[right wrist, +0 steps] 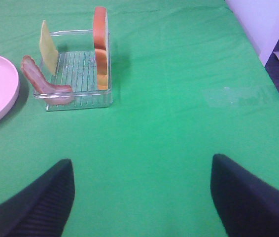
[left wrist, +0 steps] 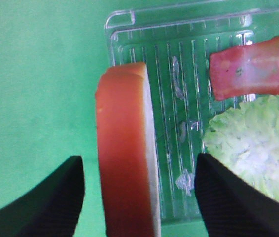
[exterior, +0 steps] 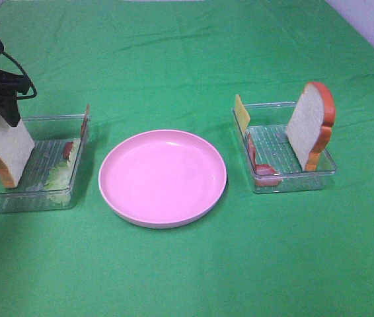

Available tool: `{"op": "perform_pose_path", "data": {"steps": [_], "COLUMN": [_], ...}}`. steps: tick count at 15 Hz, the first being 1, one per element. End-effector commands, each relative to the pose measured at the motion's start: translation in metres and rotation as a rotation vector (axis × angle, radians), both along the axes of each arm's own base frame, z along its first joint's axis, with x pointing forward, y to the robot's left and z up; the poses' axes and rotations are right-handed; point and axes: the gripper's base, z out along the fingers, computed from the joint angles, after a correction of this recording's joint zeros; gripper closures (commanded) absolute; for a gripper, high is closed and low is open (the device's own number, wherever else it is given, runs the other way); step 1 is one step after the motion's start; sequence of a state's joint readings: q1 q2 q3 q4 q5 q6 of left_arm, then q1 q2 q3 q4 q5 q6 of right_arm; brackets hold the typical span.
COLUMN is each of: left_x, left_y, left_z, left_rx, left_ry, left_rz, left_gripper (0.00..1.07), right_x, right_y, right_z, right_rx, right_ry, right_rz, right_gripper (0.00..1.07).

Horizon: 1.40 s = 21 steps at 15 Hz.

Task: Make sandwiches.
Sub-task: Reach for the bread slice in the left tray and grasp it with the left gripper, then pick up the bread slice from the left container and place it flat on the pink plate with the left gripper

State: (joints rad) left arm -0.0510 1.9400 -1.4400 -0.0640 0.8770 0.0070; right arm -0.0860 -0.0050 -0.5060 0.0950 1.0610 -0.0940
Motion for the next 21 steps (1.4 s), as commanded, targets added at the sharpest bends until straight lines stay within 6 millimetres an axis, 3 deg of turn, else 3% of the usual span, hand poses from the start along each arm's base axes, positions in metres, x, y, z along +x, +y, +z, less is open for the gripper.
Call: {"op": "perform_pose_path", "data": {"steps": [1, 4, 7, 11, 14, 16, 19, 21], "left_x": [0.003, 0.003, 0.001, -0.002, -0.007, -0.020, -0.035, -0.038], "left_y": [-0.002, -0.002, -0.002, -0.003, -0.003, -0.004, -0.014, -0.022], "left_z": [0.001, 0.001, 0.003, 0.024, 0.069, 0.114, 0.144, 0.152], "left_rx": [-0.002, -0.005, -0.004, -0.006, -0.010, -0.039, -0.170, -0.255], "left_ry": [-0.034, -0.028, -0.008, 0.088, 0.024, -0.104, -0.183, -0.217], "left_rz": [0.004, 0.005, 0.003, -0.013, -0.019, -0.016, -0.024, -0.076], "left_gripper": [0.64, 0.89, 1.07, 1.07, 1.07, 1.07, 1.07, 1.07], "right_x": [-0.002, -0.002, -0.002, -0.002, -0.002, -0.002, -0.002, -0.002], "right_y": [0.000, 0.000, 0.000, 0.000, 0.000, 0.000, 0.000, 0.000], "right_z": [0.000, 0.000, 0.000, 0.000, 0.000, 0.000, 0.000, 0.000], "right_rx": [-0.016, -0.016, -0.016, -0.016, -0.016, -0.016, -0.016, -0.016], "right_ry": [-0.016, -0.016, -0.016, -0.016, -0.016, -0.016, -0.016, -0.016], "right_rz": [-0.001, -0.001, -0.001, -0.001, -0.001, -0.001, -0.001, -0.001], "right_gripper": [0.34, 0.34, 0.34, 0.34, 0.34, 0.34, 0.34, 0.34]}}
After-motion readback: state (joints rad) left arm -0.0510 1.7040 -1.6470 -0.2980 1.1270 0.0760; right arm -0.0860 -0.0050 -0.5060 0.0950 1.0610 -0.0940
